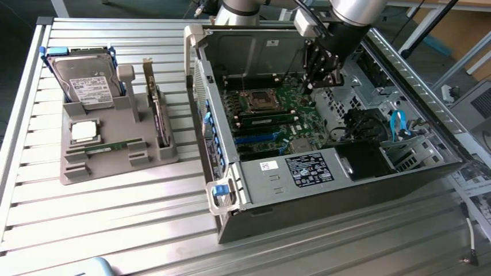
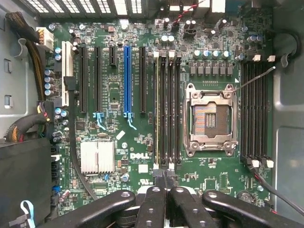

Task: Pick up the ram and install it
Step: 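Press down the ram until it locks into place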

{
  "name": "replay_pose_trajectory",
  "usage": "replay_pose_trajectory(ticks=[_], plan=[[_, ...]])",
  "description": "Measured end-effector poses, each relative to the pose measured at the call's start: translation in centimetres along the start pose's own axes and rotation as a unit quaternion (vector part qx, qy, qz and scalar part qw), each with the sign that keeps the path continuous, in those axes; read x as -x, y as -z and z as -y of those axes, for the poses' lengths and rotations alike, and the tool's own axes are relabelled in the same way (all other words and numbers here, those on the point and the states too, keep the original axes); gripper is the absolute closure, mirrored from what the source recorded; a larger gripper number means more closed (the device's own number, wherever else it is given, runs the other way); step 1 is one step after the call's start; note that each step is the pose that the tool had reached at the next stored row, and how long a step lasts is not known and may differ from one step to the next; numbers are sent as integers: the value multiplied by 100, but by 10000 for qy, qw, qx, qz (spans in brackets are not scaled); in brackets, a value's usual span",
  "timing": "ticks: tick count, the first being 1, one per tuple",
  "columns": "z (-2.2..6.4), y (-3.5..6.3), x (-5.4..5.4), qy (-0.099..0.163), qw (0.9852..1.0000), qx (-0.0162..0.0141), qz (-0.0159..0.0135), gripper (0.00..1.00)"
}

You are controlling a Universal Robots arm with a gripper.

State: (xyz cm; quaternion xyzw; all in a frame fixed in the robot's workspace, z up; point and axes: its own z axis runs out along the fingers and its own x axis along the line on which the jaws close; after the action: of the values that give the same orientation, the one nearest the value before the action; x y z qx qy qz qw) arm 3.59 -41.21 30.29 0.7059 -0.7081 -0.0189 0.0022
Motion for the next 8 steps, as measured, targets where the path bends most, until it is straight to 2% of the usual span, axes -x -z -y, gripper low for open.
replay_pose_trajectory(ticks=[8], plan=[[4,-80,-2,0,10000,0,0,89]])
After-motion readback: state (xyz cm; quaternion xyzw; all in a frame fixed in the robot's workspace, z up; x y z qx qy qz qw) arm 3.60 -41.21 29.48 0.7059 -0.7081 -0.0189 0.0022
